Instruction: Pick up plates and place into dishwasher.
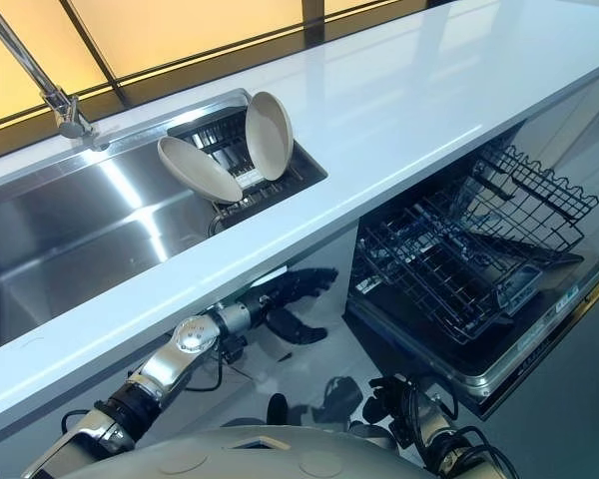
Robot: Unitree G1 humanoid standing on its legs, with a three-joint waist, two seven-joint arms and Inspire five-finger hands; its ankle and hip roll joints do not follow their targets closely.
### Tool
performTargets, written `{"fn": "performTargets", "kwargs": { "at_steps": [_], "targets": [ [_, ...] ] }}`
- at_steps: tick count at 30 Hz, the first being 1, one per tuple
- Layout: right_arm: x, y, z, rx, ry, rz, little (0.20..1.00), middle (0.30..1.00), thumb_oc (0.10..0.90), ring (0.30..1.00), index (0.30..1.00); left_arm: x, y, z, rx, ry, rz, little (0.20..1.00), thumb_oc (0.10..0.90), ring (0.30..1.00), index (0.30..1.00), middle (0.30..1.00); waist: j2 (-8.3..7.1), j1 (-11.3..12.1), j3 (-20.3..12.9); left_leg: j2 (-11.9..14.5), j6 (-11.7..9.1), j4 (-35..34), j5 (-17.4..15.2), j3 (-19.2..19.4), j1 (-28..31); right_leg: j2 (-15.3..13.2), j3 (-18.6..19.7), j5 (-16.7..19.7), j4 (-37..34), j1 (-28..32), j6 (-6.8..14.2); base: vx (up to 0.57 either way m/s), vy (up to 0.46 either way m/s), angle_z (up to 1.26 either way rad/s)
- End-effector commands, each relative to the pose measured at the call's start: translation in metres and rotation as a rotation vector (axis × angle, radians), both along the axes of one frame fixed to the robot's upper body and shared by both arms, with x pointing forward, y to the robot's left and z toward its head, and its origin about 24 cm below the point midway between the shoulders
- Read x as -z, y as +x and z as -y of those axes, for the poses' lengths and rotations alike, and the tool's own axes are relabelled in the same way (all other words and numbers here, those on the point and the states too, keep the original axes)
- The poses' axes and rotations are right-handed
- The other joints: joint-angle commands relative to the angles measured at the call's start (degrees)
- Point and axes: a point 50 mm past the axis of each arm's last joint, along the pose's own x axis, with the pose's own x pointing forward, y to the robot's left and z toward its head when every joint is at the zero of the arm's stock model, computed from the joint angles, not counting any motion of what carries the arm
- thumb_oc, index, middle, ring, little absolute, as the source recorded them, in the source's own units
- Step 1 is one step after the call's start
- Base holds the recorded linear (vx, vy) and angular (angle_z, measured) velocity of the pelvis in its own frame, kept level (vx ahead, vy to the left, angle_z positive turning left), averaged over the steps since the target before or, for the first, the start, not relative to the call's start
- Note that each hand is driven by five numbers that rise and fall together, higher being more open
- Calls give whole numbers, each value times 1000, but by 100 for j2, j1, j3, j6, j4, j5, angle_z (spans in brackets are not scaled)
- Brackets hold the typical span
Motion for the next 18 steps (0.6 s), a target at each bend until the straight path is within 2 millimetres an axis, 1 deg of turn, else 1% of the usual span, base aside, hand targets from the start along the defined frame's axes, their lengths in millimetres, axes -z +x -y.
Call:
{"fn": "performTargets", "kwargs": {
  "at_steps": [1, 2, 3, 5, 6, 9, 10, 11, 15, 17, 18],
  "targets": [
    [3, -6, -1, -65, -14, -15, 900, 900, 800, 900, 900, -86, 28, 45, 237, -174, 322, 900, 800, 900, 900, 900, 36, 9, 39, -376, 390, 36, -731, 651, 334, 188, -24, 337, 286, -534, 125, 0, 0, 0],
    [3, -6, -1, -65, -13, -16, 900, 900, 800, 900, 900, -89, 28, 47, 248, -182, 330, 900, 800, 900, 900, 900, 35, 5, 37, -377, 392, 36, -735, 651, 338, 189, -17, 338, 282, -529, 128, 0, 0, 0],
    [4, -7, -3, -66, -12, -19, 900, 900, 800, 900, 900, -106, 27, 56, 287, -222, 384, 900, 800, 900, 900, 900, 33, -11, 21, -376, 396, 36, -749, 653, 350, 192, 8, 342, 262, -514, 138, 0, 0, 0],
    [5, -9, -6, -70, -13, -28, 900, 900, 800, 900, 900, -131, 25, 68, 333, -291, 440, 900, 800, 900, 900, 900, 25, -31, -4, -374, 404, 36, -771, 662, 366, 187, 28, 349, 237, -492, 154, 35, -21, 1],
    [6, -10, -7, -70, -13, -33, 900, 900, 800, 900, 900, -147, 22, 74, 352, -341, 500, 900, 800, 900, 900, 900, 19, -40, -14, -375, 408, 36, -778, 658, 371, 187, 41, 357, 222, -484, 159, 31, -18, 1],
    [8, -14, -12, -67, -12, -41, 900, 900, 800, 900, 900, -189, 16, 83, 346, -464, 629, 900, 800, 900, 900, 900, -4, -60, -31, -374, 406, 36, -798, 649, 387, 181, 58, 372, 185, -454, 166, 0, 0, 0],
    [9, -14, -12, -66, -12, -42, 900, 900, 800, 900, 900, -194, 15, 83, 346, -482, 654, 900, 800, 900, 900, 900, -7, -61, -32, -374, 405, 36, -801, 645, 390, 180, 57, 374, 179, -449, 166, 0, 0, 0],
    [10, -16, -16, -61, -8, -45, 900, 900, 800, 900, 900, -214, 12, 83, 324, -557, 706, 900, 800, 900, 900, 900, -24, -59, -42, -377, 399, 36, -802, 620, 393, 178, 53, 386, 163, -433, 164, 0, 0, 0],
    [11, -19, -21, -52, -6, -49, 900, 900, 800, 900, 900, -249, 6, 77, 271, -684, 820, 900, 800, 900, 900, 900, -47, -39, -69, -390, 381, 36, -808, 558, 390, 174, 19, 381, 141, -409, 144, 6, -7, 1],
    [11, -20, -22, -53, -7, -51, 900, 900, 800, 900, 900, -263, 2, 71, 241, -694, 942, 900, 800, 900, 900, 900, -54, -31, -90, -395, 370, 36, -807, 539, 383, 172, 0, 373, 132, -398, 140, 5, 0, 2],
    [12, -20, -23, -55, -8, -54, 900, 900, 800, 900, 900, -274, -2, 66, 199, -672, 1062, 900, 800, 900, 900, 900, -58, -28, -111, -399, 361, 36, -805, 518, 382, 175, -14, 363, 128, -389, 132, 0, 0, 0]
  ]
}}
